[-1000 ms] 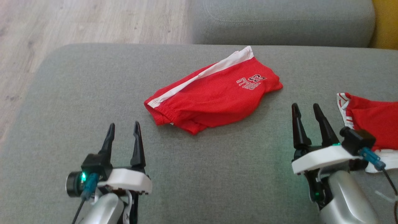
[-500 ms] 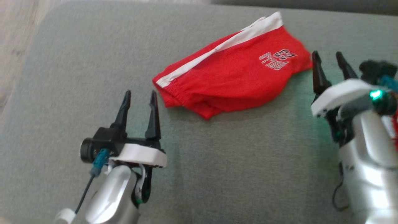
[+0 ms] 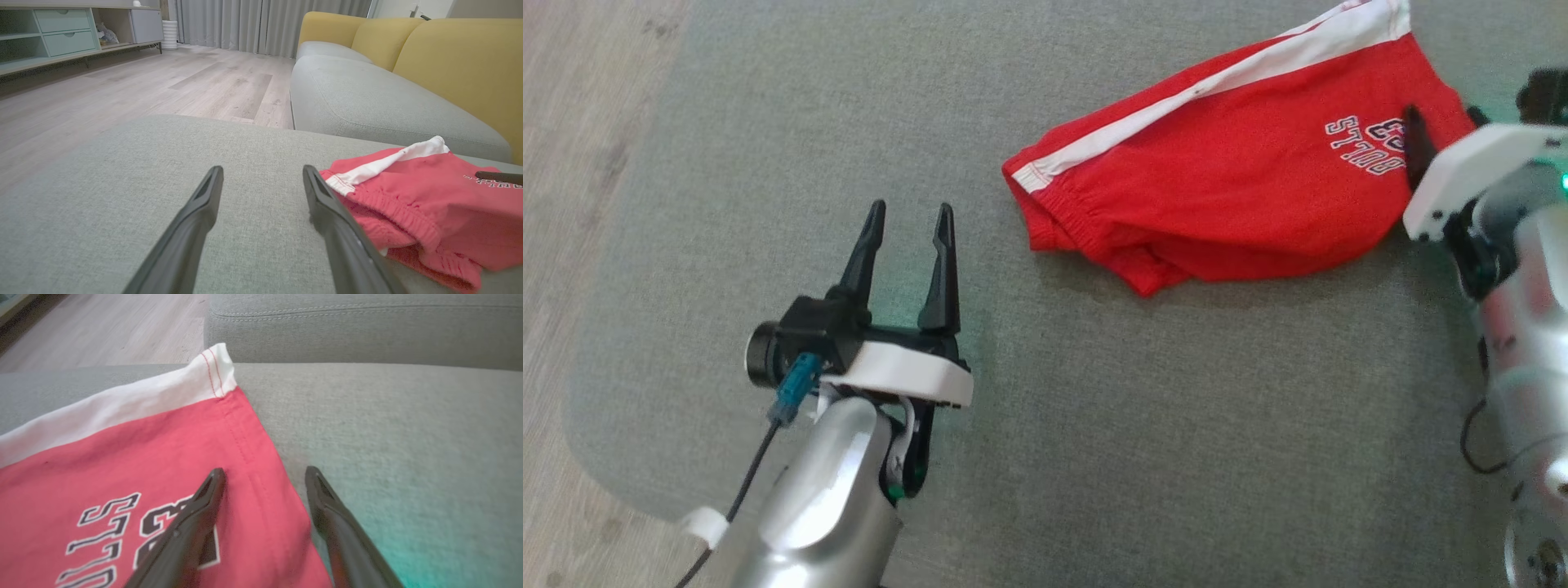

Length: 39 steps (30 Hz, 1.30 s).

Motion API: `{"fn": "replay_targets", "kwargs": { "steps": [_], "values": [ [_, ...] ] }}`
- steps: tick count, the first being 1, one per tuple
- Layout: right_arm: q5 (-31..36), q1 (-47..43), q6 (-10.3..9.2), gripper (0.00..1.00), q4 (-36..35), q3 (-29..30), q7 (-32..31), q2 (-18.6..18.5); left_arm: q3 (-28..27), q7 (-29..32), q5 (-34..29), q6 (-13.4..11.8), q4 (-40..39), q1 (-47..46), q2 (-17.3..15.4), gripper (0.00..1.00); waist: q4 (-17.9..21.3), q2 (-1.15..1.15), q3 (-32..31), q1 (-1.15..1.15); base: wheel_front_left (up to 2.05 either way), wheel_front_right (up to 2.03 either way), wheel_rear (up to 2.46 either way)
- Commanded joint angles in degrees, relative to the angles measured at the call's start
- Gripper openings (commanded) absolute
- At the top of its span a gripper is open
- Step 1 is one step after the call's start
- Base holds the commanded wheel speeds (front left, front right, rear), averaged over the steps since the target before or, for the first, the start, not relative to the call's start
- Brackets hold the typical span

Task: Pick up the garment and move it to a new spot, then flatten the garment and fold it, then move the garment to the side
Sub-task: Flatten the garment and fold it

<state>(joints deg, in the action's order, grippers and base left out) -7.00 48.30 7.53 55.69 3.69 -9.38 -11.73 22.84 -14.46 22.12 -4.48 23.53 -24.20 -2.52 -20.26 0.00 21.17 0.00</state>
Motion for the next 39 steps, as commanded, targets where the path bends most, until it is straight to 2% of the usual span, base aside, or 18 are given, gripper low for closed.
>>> {"fn": "replay_targets", "kwargs": {
  "steps": [1, 3, 4, 5, 13, 22, 29, 32, 39],
  "values": [
    [-0.1, 1.1, -0.04, 1.00, 0.6, -2.7, -1.2, 0.8, -2.3, -0.5, -0.5, 0.2, -1.5, -2.4, -0.5, 1.00, -0.3, 0.00, 0.3, 0.00, 0.00, 0.00, 0.00],
    [-0.6, 1.6, -0.04, 1.00, 2.3, -5.7, -1.9, 0.7, -2.6, -0.5, -0.7, 0.4, -1.3, -2.7, -0.4, 1.00, -0.4, 0.00, 0.4, 0.00, 0.00, 0.00, 0.00],
    [-1.1, 1.8, -0.04, 0.81, 2.9, -7.2, -2.1, 0.6, -2.7, -0.5, -0.9, 0.4, -1.3, -2.8, -0.4, 1.00, -0.4, 0.00, 0.4, 0.00, 0.00, 0.00, 0.00],
    [-1.8, 2.0, -0.04, 0.00, 3.3, -8.5, -1.9, 0.5, -2.7, -0.5, -1.0, 0.5, -1.3, -2.8, -0.4, 1.00, -0.3, 0.00, 0.4, 0.00, 0.00, 0.00, 0.00],
    [-7.5, 2.0, -0.04, 0.00, 3.3, -13.1, 6.1, -0.4, -2.6, -0.5, -1.3, 0.6, -0.3, -1.9, -0.4, 1.00, 1.8, 0.00, -1.9, 0.00, 0.00, 0.00, 0.00],
    [-13.5, -3.8, -0.04, 0.00, 0.7, -11.9, 15.5, 1.4, -3.8, -0.5, -2.0, 1.3, 0.6, 0.7, -0.4, 1.00, 6.4, 0.00, -7.5, 0.00, 0.00, 0.00, 0.00],
    [-15.7, -12.5, -0.04, 0.00, -1.9, -7.0, 20.6, 3.8, -4.9, -0.5, -3.2, 2.3, 1.6, 4.0, -0.4, 1.00, 11.5, 0.00, -11.9, 0.00, 0.00, 0.00, 0.00],
    [-15.3, -15.2, -0.04, 0.00, -2.9, -3.3, 22.0, 6.2, -5.6, -0.5, -3.9, 2.5, 1.9, 5.7, -0.6, 1.00, 14.4, 0.00, -13.1, 0.00, 0.00, 0.00, 0.00],
    [-12.5, -15.3, -0.04, 0.00, -1.9, 1.4, 23.7, 8.3, -5.2, -0.5, -4.6, 3.0, 2.9, 7.0, -0.5, 1.00, 15.9, 0.00, -14.6, 0.00, 0.00, 0.00, 0.00]
  ]
}}
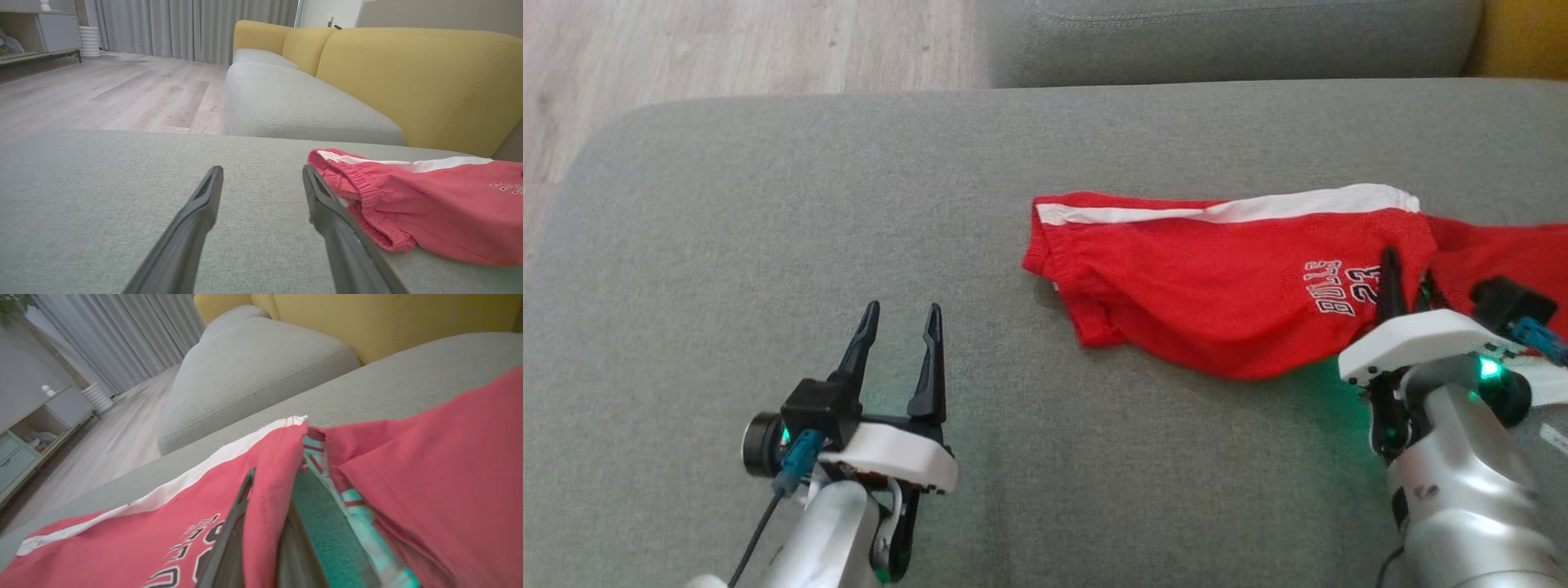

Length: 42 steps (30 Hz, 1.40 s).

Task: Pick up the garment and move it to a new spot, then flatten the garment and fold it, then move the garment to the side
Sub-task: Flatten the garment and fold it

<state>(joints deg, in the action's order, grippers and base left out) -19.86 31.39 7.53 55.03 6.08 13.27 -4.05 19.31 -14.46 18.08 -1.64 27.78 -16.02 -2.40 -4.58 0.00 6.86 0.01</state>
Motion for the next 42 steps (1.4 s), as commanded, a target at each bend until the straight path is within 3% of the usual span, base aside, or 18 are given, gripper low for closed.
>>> {"fn": "replay_targets", "kwargs": {
  "steps": [1, 8, 18, 25, 35, 42],
  "values": [
    [0.6, 1.9, -0.04, 0.00, -0.9, -0.5, 1.1, 0.8, -1.6, -0.5, -0.7, 0.2, -1.3, -1.2, -0.6, 1.00, 0.2, 0.00, -0.3, -0.01, 0.00, 0.00, 0.00],
    [0.3, 3.0, -0.04, 0.00, 0.2, 1.2, 1.6, 1.1, -1.1, -0.5, -0.7, 0.4, -0.6, -1.0, -0.6, 1.00, -1.6, 0.00, -0.4, -0.01, 0.00, 0.00, 0.00],
    [-3.0, 5.5, -0.04, 0.00, -2.1, -3.4, 1.7, 1.2, -0.7, -0.5, -0.1, 0.6, 0.5, -1.1, -0.5, 1.00, -6.2, 0.00, -0.7, -0.01, 0.00, 0.00, 0.00],
    [-9.4, 6.9, -0.04, 0.00, -4.3, -13.7, 1.7, 1.2, -0.3, -0.5, 0.1, 0.6, 1.4, -1.2, -0.5, 1.00, -9.4, 0.00, -0.8, -0.01, 0.00, 0.00, 0.00],
    [-15.2, 7.3, -0.04, 0.00, -6.1, -24.0, 1.7, 1.2, 0.4, -0.5, 0.3, 0.5, 2.2, -1.7, -0.5, 1.00, -13.3, 0.00, -0.8, -0.01, 0.00, 0.00, 0.00],
    [-17.0, 6.9, -0.04, 0.00, -3.6, -33.7, 1.7, 1.2, 0.7, -0.5, 0.5, 0.4, 2.4, -1.7, -0.5, 1.00, -14.7, 0.00, -0.7, -0.01, 0.00, 0.00, 0.00]
  ]
}}
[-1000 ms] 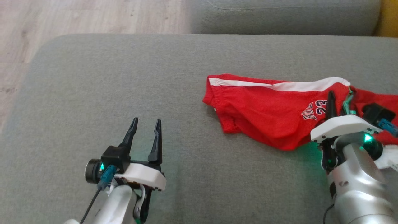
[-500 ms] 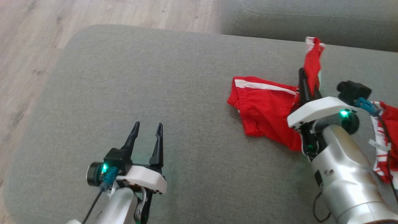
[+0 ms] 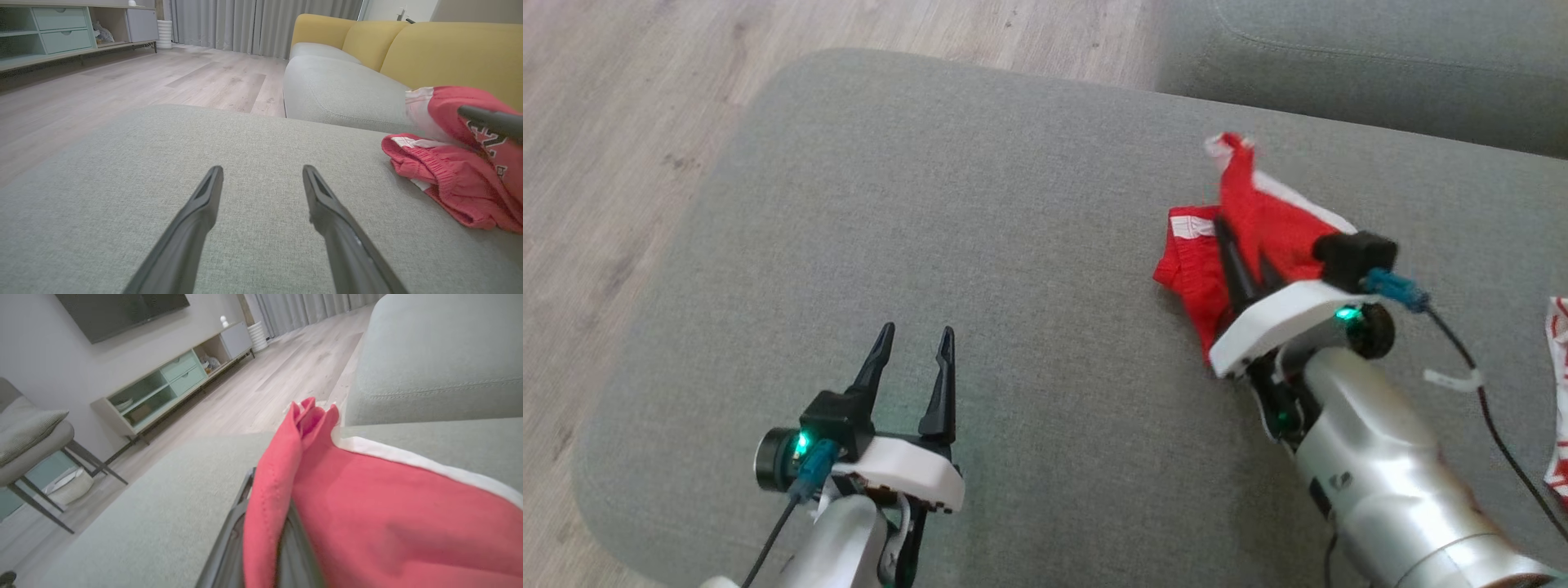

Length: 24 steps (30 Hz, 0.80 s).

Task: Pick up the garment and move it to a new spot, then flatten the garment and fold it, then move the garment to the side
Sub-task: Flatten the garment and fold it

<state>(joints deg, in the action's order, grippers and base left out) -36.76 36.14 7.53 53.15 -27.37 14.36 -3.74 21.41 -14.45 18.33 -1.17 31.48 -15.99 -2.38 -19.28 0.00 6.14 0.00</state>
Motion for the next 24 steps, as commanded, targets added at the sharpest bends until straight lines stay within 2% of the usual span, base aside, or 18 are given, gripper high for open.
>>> {"fn": "replay_targets", "kwargs": {
  "steps": [1, 6, 7, 10, 16, 20, 24],
  "values": [
    [-0.3, 2.1, -0.04, 0.00, -1.2, -1.8, 0.5, 0.9, -1.3, -0.5, 0.2, -0.1, -1.3, -1.8, -0.5, 1.00, -0.1, 0.00, 0.0, 0.00, 0.00, 0.00, 0.00],
    [-0.2, 1.4, -0.04, 0.00, 1.1, -9.7, -0.9, 0.9, -1.3, -0.5, 0.4, -0.3, -1.3, -1.9, -0.5, 1.00, -0.1, 0.00, 0.1, 0.00, 0.00, 0.00, 0.00],
    [0.1, 1.1, -0.04, 1.00, 1.5, -11.6, -1.7, 0.9, -1.2, -0.5, 0.5, -0.3, -1.2, -1.8, -0.5, 1.00, 0.0, 0.00, 0.0, 0.00, 0.00, 0.00, 0.00],
    [2.4, 0.8, -0.04, 1.00, 2.2, -18.1, -3.6, 0.9, -1.1, -0.5, 0.7, -0.3, -1.0, -1.6, -0.5, 1.00, 0.6, 0.00, -0.2, 0.00, 0.00, 0.00, 0.00],
    [3.2, 1.7, -0.04, 1.00, 2.6, -19.2, -0.5, 0.9, -1.6, -0.5, 1.0, -0.7, -1.4, -1.3, -0.6, 1.00, 3.3, 0.00, -1.2, 0.00, 0.00, 0.00, 0.00],
    [3.7, 2.2, -0.04, 1.00, -0.7, -14.9, 0.5, 0.9, -2.8, -0.5, 1.2, -0.9, -2.9, -0.8, -0.9, 1.00, 5.9, 0.00, -2.3, 0.00, 0.00, 0.00, 0.00],
    [10.3, 0.2, -0.04, 1.00, -9.1, -3.5, 0.6, -0.6, -4.7, -0.5, 1.1, -1.1, -6.1, -0.2, -1.1, 1.00, 9.0, 0.00, -3.0, 0.00, 0.00, 0.00, 0.00]
  ]
}}
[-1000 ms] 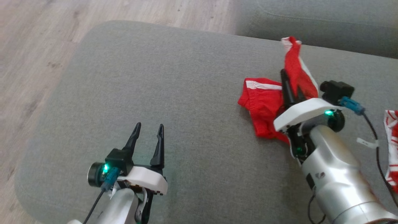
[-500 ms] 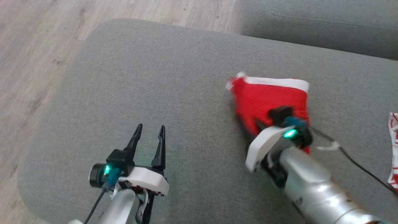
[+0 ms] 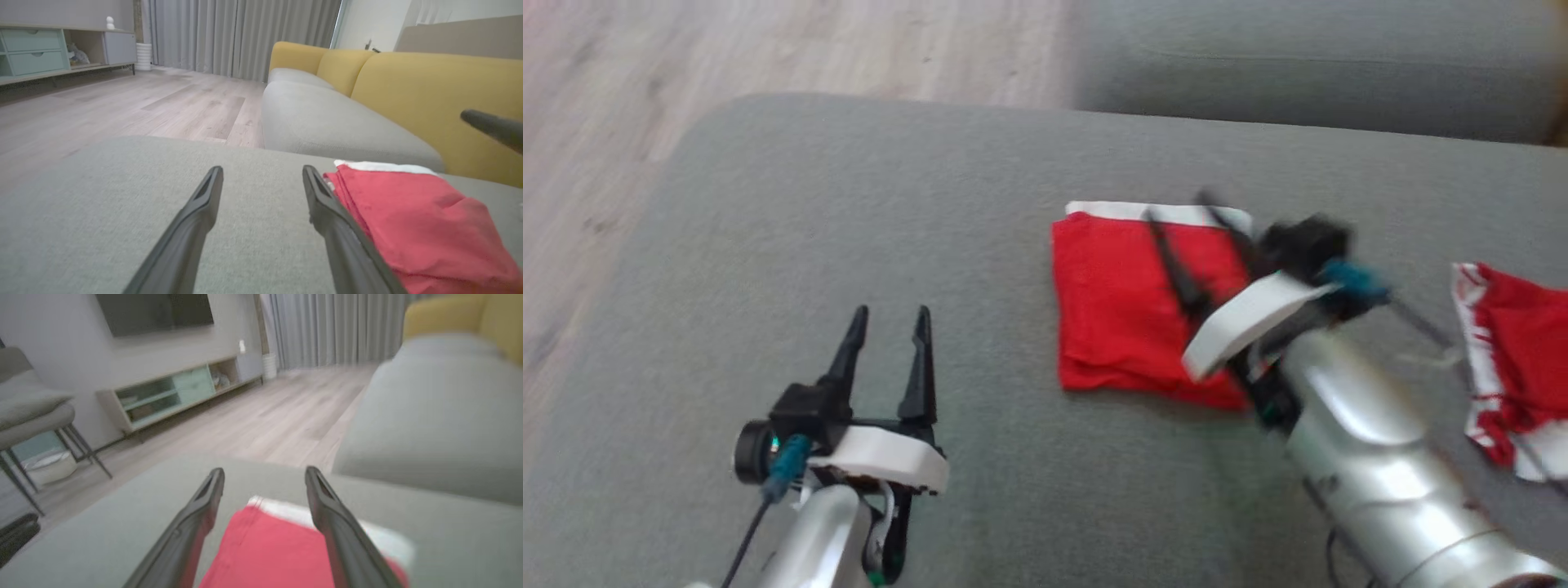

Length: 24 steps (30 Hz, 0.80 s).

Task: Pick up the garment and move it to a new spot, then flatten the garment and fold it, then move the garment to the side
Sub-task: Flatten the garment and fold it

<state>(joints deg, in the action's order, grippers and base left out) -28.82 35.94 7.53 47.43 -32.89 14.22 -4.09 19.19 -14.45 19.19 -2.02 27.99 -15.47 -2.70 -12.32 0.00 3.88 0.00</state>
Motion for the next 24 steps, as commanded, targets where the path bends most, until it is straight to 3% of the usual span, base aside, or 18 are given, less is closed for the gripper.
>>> {"fn": "replay_targets", "kwargs": {
  "steps": [1, 10, 15, 23, 24],
  "values": [
    [4.9, -1.0, -0.04, 1.00, -5.8, 5.2, 0.8, -0.6, -3.1, -0.5, 0.1, -0.4, -3.6, -0.6, -0.8, 1.00, 2.9, 0.00, -0.9, 0.00, 0.00, 0.00, 0.00],
    [20.4, -16.6, -0.04, 1.00, -23.3, 24.7, 0.8, 0.4, -6.5, -0.5, -1.1, -0.5, -9.6, 1.9, -0.5, 1.00, 7.6, 0.00, -1.5, 0.00, 0.00, 0.00, 0.00],
    [24.8, -24.1, -0.04, 1.00, -28.6, 27.8, 0.8, 1.0, -8.0, -0.5, -2.1, -0.4, -11.2, 4.5, -0.3, 1.00, 9.4, 0.00, -1.3, 0.00, 0.00, 0.00, 0.00],
    [23.6, -26.7, -0.04, 1.00, -31.0, 27.9, 0.8, 1.2, -7.7, -0.5, -2.0, 0.1, -11.6, 4.9, -0.2, 1.00, 9.0, 0.00, 0.3, 0.00, 0.00, 0.00, 0.00],
    [23.4, -26.2, -0.04, 0.78, -30.9, 27.9, 0.8, 1.2, -7.4, -0.5, -2.0, 0.2, -11.6, 4.6, -0.2, 1.00, 8.7, 0.00, 0.8, 0.00, 0.00, 0.00, 0.00]
  ]
}}
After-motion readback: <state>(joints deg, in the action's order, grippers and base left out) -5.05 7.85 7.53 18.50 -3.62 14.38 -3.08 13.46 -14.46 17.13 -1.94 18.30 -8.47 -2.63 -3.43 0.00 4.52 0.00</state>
